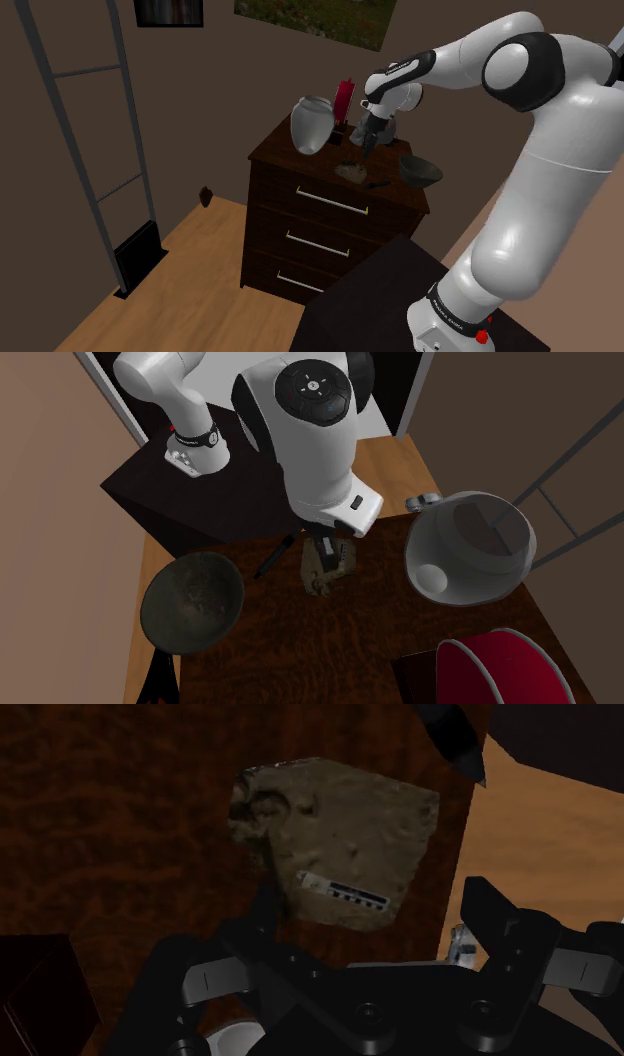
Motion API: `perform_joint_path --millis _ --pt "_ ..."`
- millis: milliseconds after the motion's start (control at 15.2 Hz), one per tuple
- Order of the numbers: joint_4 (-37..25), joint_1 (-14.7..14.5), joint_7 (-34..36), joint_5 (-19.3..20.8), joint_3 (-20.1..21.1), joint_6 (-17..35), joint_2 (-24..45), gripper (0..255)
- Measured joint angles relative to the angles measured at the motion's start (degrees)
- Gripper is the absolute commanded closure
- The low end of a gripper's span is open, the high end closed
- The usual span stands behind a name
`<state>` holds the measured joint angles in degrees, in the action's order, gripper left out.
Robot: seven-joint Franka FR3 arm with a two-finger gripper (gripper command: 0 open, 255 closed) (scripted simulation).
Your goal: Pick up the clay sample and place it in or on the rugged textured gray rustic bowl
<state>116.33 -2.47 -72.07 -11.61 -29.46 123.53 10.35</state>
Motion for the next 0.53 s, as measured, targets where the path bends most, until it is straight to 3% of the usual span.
perform_joint_path --millis 264,528 --pt "-9.88 3.60 -9.38 -6.01 2.18 -1.53 10.38 0" --pt "-13.00 5.05 -12.39 -8.25 3.61 -0.93 14.74 0"
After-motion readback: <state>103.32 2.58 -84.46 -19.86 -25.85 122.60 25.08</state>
